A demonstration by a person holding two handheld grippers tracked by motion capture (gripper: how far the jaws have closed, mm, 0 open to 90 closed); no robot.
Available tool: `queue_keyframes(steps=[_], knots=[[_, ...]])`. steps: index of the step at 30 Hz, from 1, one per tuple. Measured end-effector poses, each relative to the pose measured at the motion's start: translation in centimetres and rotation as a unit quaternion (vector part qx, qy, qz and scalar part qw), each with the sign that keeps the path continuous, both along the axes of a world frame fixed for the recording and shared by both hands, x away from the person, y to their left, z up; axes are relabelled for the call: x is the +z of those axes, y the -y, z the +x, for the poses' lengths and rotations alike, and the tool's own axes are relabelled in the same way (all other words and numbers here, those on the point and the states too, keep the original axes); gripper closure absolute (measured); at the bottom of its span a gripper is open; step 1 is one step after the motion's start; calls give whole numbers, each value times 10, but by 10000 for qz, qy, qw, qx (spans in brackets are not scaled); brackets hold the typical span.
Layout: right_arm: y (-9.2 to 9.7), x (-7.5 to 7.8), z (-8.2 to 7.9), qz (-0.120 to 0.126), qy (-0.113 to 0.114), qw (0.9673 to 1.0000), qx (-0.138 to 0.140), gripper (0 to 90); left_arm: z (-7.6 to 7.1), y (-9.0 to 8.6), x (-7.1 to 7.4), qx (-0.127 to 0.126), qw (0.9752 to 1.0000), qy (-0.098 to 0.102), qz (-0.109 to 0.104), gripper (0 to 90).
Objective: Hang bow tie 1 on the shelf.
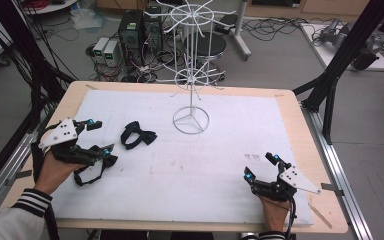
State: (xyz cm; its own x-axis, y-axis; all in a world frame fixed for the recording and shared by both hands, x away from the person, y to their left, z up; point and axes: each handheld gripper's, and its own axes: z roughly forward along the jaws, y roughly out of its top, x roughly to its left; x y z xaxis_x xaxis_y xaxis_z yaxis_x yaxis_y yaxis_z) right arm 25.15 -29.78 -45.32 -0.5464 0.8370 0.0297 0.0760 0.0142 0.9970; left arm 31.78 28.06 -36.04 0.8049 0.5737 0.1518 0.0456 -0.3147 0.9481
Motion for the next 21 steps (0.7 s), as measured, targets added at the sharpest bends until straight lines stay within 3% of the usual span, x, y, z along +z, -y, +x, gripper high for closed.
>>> queue_keyframes(steps=[10, 21], knots=[[1, 0, 0, 18, 20, 10000, 10, 75, 18, 11, 2, -224, 9991, -199, 305, 152], [1, 0, 0, 28, 22, 10000, 15, 75, 39, 24, 15, -545, 9941, -345, 877, 153]])
